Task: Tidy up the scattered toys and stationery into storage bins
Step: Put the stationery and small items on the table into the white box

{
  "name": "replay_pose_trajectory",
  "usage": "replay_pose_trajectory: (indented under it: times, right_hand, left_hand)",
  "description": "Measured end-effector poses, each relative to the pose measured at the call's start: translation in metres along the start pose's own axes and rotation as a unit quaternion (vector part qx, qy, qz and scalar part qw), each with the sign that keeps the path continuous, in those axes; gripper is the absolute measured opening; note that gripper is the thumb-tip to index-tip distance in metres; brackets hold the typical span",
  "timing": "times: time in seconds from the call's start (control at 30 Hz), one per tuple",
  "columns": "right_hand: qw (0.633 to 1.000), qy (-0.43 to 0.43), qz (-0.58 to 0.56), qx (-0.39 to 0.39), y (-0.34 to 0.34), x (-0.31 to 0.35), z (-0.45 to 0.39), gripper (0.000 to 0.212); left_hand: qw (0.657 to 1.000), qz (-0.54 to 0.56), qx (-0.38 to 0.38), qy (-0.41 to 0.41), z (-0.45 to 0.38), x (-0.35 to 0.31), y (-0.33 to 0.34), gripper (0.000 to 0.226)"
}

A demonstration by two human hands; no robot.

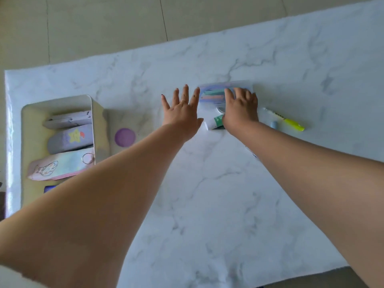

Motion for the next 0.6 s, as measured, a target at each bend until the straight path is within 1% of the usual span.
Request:
replay_pose_trajectory:
  times: [0.17, 0.27, 0.37, 0.5, 0.6]
  right_hand:
    - [1.0, -0.023, 0.001, -0.016, 0.001, -0.026, -0.028, 0.073]
    - [0.999, -0.053, -0.005, 0.008, 0.003, -0.03, -0.04, 0.081]
    - [0.997, -0.072, -0.009, 0.026, 0.004, -0.029, -0.05, 0.088]
    - [0.996, -0.071, -0.008, 0.05, 0.005, -0.025, -0.056, 0.092]
    - [0.996, -0.076, 0.015, 0.045, 0.002, -0.016, -0.054, 0.088]
  left_hand:
    - [1.0, -0.017, 0.003, 0.002, -0.037, -0.023, -0.003, 0.08]
    - [1.0, -0.024, 0.007, 0.014, -0.056, -0.032, -0.004, 0.081]
    - [0.999, -0.028, 0.032, 0.025, -0.071, -0.037, -0.001, 0.082]
    - [0.999, -0.032, -0.003, 0.032, -0.08, -0.041, -0.006, 0.081]
    - [1.0, -0.003, -0.007, 0.028, -0.072, -0.037, -0.011, 0.069]
Point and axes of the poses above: each hand's wrist, its own z-axis away from the middle knuckle, its own y-axis out of the palm, x = y × z, the point moved 4 cm from there along -z, towards the middle knuckle, and after that the axes turned 9 degrees about x, right-handed, at the moved point
